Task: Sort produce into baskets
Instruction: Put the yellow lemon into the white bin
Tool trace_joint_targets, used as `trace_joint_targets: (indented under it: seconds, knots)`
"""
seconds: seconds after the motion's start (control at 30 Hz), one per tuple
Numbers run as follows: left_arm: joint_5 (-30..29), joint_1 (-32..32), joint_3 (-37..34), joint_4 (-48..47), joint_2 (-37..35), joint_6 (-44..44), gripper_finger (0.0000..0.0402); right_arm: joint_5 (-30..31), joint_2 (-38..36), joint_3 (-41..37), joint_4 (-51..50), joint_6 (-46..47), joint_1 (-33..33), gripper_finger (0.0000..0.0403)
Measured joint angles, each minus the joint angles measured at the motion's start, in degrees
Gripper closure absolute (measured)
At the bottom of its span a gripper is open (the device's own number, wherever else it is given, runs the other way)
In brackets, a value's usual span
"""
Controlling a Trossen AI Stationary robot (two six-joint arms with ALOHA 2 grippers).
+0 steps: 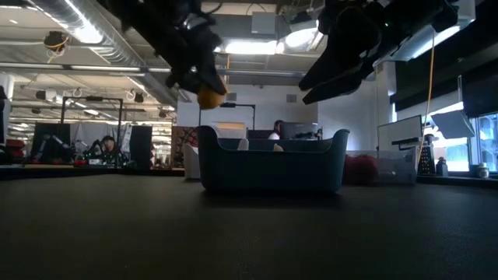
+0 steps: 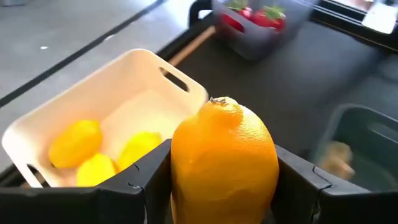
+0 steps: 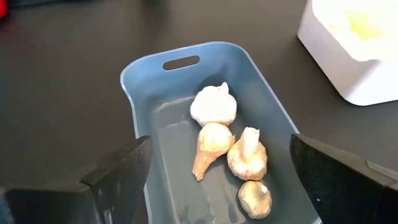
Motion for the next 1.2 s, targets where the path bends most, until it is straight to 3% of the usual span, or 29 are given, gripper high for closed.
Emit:
trace_joint_targets:
  seconds: [0.17, 0.37, 0.67, 0.93, 1.2]
  knots:
    - [0.5, 4.7, 0.0, 7.6, 5.7, 0.4, 0.0196, 0.4, 0.0, 0.0, 0.0, -0.2, 0.0, 0.0026]
    - [5.3, 10.8, 0.1, 15.7, 12.6, -0.1, 0.0196, 0.4, 0.0, 0.0, 0.0, -0.4, 0.0, 0.0026]
    - [10.2, 17.8, 7.4, 16.2, 22.0, -0.2, 0.0196, 0.6, 1.1, 0.0, 0.2, -0.4, 0.0, 0.0026]
    - [12.0, 20.0, 10.3, 16.1, 25.7, -0.5, 0.0195, 1.7, 4.4, 0.0, 0.1, -0.4, 0.0, 0.0026]
    - [11.9, 20.0, 10.3, 15.9, 27.1, -1.2, 0.0138, 1.9, 4.6, 0.0, 0.4, -0.4, 0.0, 0.0026]
